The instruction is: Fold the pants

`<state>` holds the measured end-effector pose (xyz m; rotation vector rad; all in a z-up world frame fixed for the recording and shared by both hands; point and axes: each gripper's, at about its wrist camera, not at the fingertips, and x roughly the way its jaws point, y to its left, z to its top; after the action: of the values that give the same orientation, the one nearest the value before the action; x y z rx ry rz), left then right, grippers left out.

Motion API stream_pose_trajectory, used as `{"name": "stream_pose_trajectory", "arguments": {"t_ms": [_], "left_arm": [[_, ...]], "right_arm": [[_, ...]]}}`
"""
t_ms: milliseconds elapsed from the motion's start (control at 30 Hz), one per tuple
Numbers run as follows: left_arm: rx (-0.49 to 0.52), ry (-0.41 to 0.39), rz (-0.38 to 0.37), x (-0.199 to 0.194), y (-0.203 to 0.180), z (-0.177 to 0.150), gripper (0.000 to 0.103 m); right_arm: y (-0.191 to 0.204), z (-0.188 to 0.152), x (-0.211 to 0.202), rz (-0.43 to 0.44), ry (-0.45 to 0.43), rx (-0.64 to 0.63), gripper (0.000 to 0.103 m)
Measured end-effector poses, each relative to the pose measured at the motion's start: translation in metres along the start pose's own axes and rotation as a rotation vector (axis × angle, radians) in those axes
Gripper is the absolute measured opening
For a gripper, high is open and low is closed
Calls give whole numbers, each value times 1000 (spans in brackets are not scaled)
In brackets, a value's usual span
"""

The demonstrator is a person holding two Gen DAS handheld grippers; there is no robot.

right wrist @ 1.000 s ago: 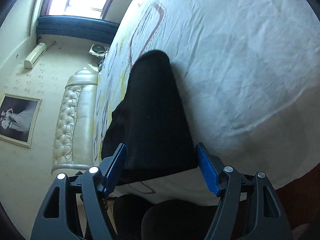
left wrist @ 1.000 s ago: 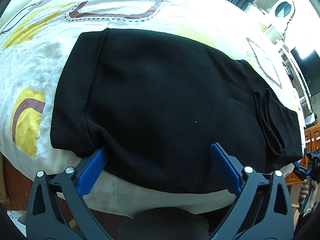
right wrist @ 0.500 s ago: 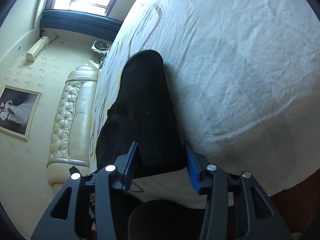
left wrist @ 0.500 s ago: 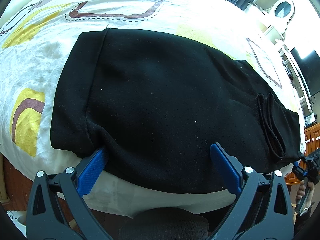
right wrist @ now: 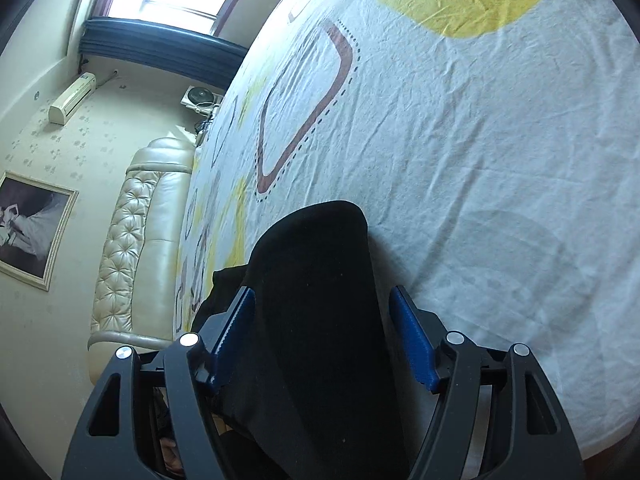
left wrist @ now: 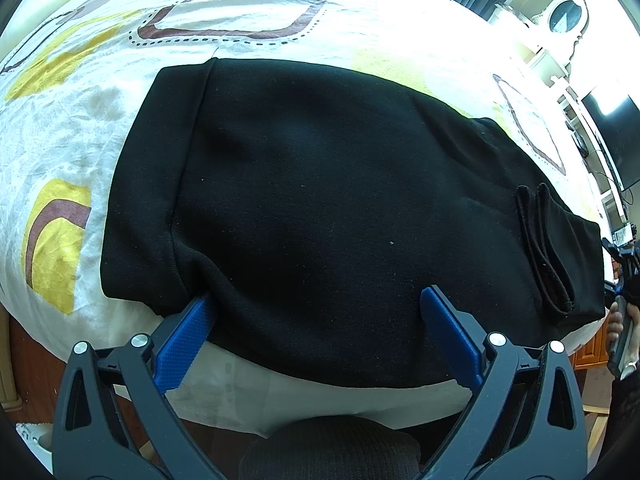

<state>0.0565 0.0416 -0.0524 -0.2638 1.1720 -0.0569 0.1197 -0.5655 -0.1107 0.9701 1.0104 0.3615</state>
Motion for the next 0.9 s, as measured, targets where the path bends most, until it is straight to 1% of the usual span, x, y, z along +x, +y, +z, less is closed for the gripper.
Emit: {"name": "stream_pose_trajectory", "arguments": {"t_ms": [67,167,333,367,400,467,567,633,667,700,767,900], "left_arm": [[1,-1,1,0,0,0,101],[0,0,1,0,0,0,101],[1,0,1,0,0,0,101],[1,0,1,0,0,0,101],[1,0,1,0,0,0,101],[2,-1,2,0,0,0,101],[4,-1,4,1,1,0,101],[4,-2,4,0,1,0,101],[4,-1,4,0,1,0,101],[4,-2,4,0,1,0,101],[4,-1,5,0,1,0,101],[4,-1,4,0,1,-1,101]], "right_arm": [[1,1,3,18,-11,7,69],[0,3,5,18,-25,6,68],[-3,5,8,-22,-17,-5,50],[-2,5,10,-36,-16,-6,43],[-3,5,11,-48,-16,-7,38],[-7,4,11,-57,-20,4,34],[-10,4,10,-52,-28,19,35],[-11,3,7,-23,-25,43,41],[-11,1,4,-7,-22,53,48],[-10,-1,1,11,-21,56,58],[-6,-9,-7,21,-20,31,65],[-1,-34,-15,-30,20,-46,66]]}}
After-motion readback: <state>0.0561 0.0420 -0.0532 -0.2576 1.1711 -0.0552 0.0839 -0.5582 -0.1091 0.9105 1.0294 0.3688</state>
